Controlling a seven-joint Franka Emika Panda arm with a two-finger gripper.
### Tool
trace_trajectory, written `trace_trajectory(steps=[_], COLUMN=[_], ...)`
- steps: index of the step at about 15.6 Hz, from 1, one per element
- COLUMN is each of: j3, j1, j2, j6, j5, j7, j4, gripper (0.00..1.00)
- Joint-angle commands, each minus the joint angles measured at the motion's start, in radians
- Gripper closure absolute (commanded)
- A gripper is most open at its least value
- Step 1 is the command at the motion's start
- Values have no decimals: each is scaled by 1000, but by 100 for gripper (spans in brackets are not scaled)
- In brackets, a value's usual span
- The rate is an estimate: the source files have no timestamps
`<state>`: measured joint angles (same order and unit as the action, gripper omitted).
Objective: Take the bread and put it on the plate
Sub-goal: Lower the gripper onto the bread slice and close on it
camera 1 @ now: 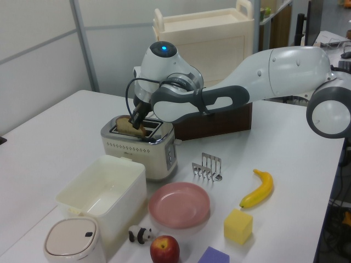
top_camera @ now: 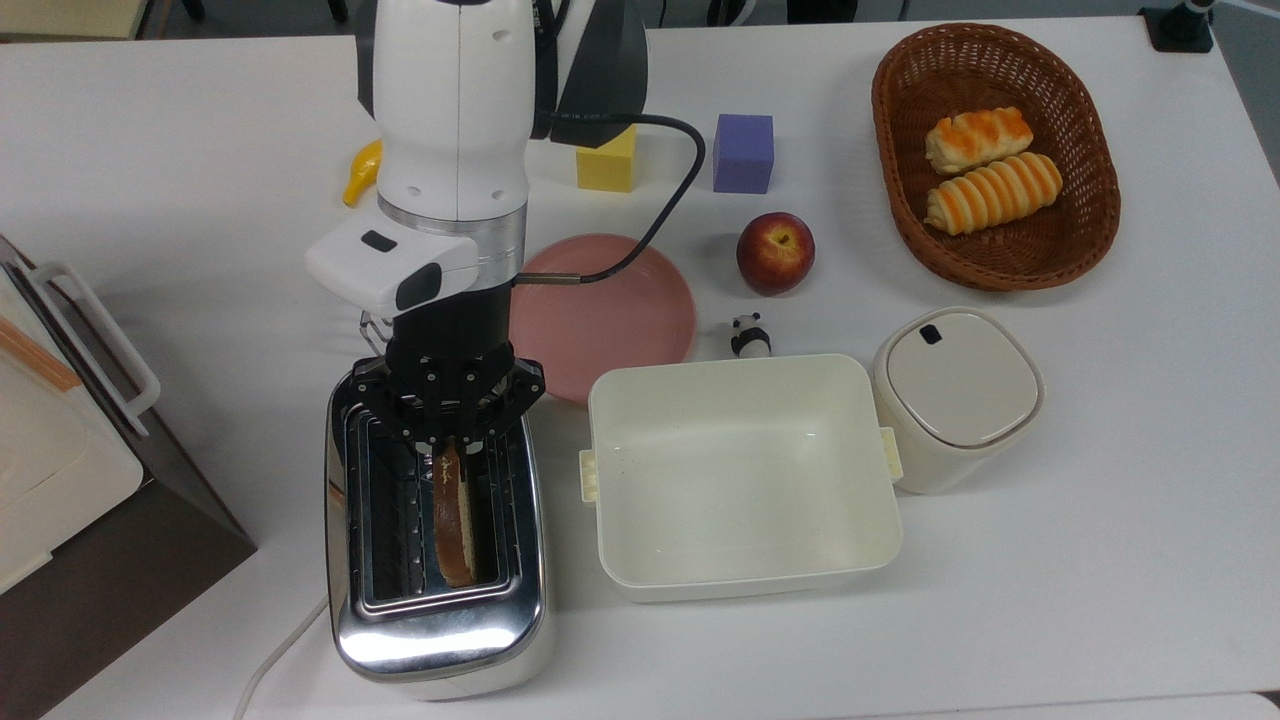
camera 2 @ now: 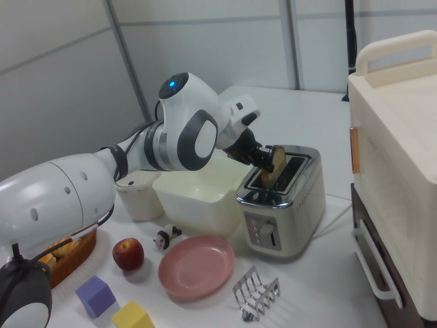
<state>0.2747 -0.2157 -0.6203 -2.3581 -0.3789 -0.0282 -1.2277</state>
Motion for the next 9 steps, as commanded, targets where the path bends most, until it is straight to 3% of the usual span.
trace_trajectory(steps=[1,9], j3=[-6,3], j1=[9,13], j2=[1,76], j6=[-12,5], j5=[-18,-12], j7=[-35,-65], j4=[13,4], gripper=[100,100])
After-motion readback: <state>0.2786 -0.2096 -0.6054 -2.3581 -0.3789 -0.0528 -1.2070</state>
